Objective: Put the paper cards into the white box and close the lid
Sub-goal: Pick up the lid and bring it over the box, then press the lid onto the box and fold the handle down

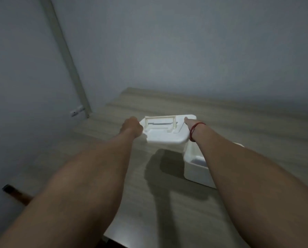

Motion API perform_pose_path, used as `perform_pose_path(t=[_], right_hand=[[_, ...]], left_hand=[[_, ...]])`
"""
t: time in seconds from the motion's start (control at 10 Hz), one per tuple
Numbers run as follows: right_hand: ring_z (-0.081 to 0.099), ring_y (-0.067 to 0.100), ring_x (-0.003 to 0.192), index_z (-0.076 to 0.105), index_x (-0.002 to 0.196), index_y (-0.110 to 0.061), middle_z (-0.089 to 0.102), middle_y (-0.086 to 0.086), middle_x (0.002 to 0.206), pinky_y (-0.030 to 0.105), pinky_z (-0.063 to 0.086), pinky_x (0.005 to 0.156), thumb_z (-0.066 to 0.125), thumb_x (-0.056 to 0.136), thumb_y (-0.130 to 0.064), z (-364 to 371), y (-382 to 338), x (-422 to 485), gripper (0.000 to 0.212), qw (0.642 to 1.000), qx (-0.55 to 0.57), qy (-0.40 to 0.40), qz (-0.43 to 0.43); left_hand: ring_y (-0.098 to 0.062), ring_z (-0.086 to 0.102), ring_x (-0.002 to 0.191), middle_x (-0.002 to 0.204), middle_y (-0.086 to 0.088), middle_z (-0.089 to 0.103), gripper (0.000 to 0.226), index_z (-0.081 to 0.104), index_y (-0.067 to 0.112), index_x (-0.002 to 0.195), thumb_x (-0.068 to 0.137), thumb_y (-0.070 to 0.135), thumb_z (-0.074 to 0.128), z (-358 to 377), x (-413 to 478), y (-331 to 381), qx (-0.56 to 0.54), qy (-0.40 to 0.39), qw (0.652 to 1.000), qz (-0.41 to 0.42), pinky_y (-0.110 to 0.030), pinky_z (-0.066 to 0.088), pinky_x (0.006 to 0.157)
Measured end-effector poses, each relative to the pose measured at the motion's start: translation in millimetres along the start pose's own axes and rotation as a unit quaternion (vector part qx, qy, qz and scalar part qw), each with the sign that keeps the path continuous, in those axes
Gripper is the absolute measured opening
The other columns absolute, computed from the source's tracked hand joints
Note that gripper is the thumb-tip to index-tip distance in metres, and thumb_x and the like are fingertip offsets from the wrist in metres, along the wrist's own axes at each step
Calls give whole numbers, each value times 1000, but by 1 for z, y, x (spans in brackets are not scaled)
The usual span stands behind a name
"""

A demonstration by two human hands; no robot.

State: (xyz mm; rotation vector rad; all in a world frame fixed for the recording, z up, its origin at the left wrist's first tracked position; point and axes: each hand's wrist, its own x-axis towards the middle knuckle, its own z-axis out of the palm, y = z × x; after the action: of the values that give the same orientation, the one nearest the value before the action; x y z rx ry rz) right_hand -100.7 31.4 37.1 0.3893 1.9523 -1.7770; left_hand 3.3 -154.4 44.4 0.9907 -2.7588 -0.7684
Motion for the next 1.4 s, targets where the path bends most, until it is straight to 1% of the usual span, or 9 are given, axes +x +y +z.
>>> perform_pose_path(t=[0.1, 0.2, 0.3, 0.4, 0.5, 0.6, 0.8, 1.0, 1.4], right_hand=[[55, 28, 125, 40, 141, -5, 52, 12, 141, 42, 42, 109, 64, 85, -43, -51, 13, 7, 71, 999, 42, 3, 11], [62, 29, 116, 49, 135, -5, 60, 13, 133, 43, 47, 104, 68, 81, -42, -97, 25, 9, 68, 998, 61, 24, 2], [59, 31, 119, 47, 135, -3, 57, 14, 135, 40, 45, 105, 70, 79, -44, -135, 39, 14, 73, 984, 33, 173, -13], [57, 37, 121, 52, 128, -1, 55, 17, 136, 45, 49, 100, 68, 80, -38, -163, 54, 8, 63, 951, -15, 308, -22], [62, 35, 116, 60, 119, 4, 61, 19, 129, 37, 51, 93, 64, 84, -26, -177, 60, 16, 46, 934, -19, 355, -19], [61, 34, 117, 58, 121, 5, 59, 19, 130, 35, 50, 93, 59, 85, -15, -189, 73, 33, 41, 941, -41, 335, -15], [60, 33, 117, 59, 120, 0, 60, 16, 130, 32, 48, 95, 59, 88, -14, -198, 89, 56, 35, 943, -116, 311, -32], [58, 35, 119, 59, 122, -1, 57, 19, 132, 33, 46, 96, 57, 87, -7, -200, 94, 77, 35, 945, -145, 293, -25], [55, 36, 122, 56, 128, -5, 54, 18, 136, 37, 44, 102, 53, 92, -11, -196, 97, 91, 36, 940, -172, 294, -8]], left_hand=[[-39, 52, 125, 135, -25, 54, 41, 55, -3, 126, 93, 18, 42, 33, -4, 34, -33, -31, 999, -24, -37, 44, 100], [-39, 45, 132, 143, -24, 45, 47, 48, 0, 135, 96, 23, 35, 62, -10, 58, -40, -70, 996, -34, -39, 37, 108], [-40, 46, 130, 139, -25, 49, 50, 49, -3, 133, 97, 28, 34, 94, -17, 83, -88, -96, 990, -59, -45, 39, 109], [-39, 48, 128, 138, -23, 51, 50, 49, -2, 132, 99, 30, 31, 124, -30, 105, -128, -107, 985, -55, -44, 41, 108], [-35, 45, 132, 143, -21, 47, 51, 45, -1, 137, 102, 32, 28, 148, -35, 118, -125, -99, 986, -51, -40, 38, 108], [-36, 48, 129, 140, -23, 48, 51, 47, -4, 134, 101, 33, 34, 168, -32, 124, -161, -74, 982, -71, -38, 40, 103], [-39, 54, 122, 132, -26, 55, 45, 51, -5, 129, 99, 27, 42, 196, -16, 131, -174, -55, 981, -58, -40, 44, 98], [-38, 53, 124, 134, -25, 55, 43, 50, -3, 132, 97, 22, 46, 214, -5, 132, -151, -35, 987, -43, -39, 44, 100], [-40, 56, 119, 132, -23, 56, 44, 53, -3, 126, 96, 28, 47, 231, 2, 120, -141, -65, 984, -88, -41, 46, 97]])
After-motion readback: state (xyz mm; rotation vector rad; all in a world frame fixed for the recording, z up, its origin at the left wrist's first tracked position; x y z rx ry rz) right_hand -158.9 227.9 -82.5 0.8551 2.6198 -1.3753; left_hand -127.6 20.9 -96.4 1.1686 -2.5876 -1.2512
